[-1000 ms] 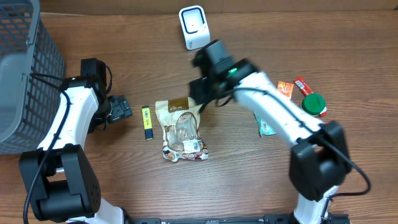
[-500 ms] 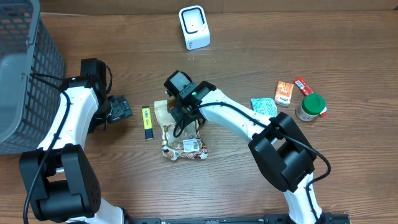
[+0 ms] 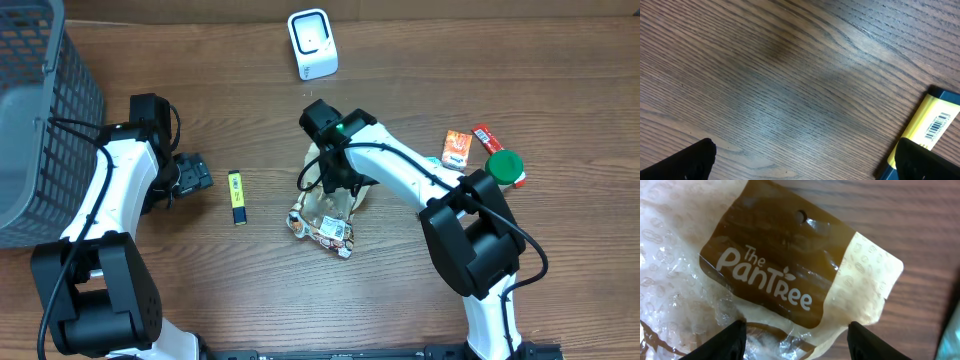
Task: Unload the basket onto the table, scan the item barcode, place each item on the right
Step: 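Lower the right gripper and grasp the PanTree snack bag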
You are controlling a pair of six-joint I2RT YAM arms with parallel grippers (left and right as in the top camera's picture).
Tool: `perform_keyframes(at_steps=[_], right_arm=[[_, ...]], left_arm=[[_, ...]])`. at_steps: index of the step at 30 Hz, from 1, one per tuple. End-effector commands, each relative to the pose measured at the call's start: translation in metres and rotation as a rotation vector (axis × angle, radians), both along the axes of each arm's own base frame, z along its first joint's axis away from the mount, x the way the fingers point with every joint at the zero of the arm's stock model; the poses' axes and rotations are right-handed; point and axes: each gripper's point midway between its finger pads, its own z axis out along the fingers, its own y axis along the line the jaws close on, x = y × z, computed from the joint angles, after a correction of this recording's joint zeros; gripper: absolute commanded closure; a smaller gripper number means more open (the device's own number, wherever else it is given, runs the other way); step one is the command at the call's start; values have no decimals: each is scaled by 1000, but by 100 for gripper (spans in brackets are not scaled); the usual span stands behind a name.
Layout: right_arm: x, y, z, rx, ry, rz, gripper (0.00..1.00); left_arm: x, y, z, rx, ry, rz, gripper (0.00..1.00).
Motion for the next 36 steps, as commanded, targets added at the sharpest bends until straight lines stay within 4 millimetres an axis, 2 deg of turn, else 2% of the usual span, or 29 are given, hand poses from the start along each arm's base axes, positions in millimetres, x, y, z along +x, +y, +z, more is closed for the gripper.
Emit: perform_keyframes(at_steps=[1, 5, 7, 8, 10, 11, 13, 17, 22, 25, 27, 30, 36], right_arm=[[-1, 1, 39, 77, -58, -129, 34], [-4, -2, 82, 128, -121, -121, 35], [-13, -8, 99, 131, -125, -122, 40], [-18, -11, 104, 126, -117, -123, 47], [-32, -17, 107, 115, -71, -124, 75], [-39, -19, 106, 110, -40, -124, 85], [-55, -23, 99, 96, 34, -124, 91], [-76, -21, 78, 88, 113, -110, 90], [-99, -14, 41, 93, 160, -123, 86], [-113, -5, 20, 140, 202, -110, 83], [-121, 3, 10, 188, 230, -100, 78], [-132, 20, 0, 262, 261, -74, 75], [-125, 53, 0, 370, 200, -5, 73]], left_arm=[[-2, 1, -2, 9, 12, -13, 0], [-2, 1, -2, 9, 12, -13, 0], [-2, 1, -2, 9, 12, -13, 0], [-2, 1, -2, 9, 12, -13, 0], [-2, 1, -2, 9, 12, -13, 0], [-2, 1, -2, 9, 12, -13, 0], [-2, 1, -2, 9, 12, -13, 0], [-2, 1, -2, 9, 12, -13, 0], [-2, 1, -2, 9, 12, -13, 1], [-2, 1, -2, 9, 12, -13, 0], [-2, 1, -2, 9, 12, -13, 0], [-2, 1, -2, 9, 12, -13, 0], [-2, 1, -2, 9, 12, -13, 0]])
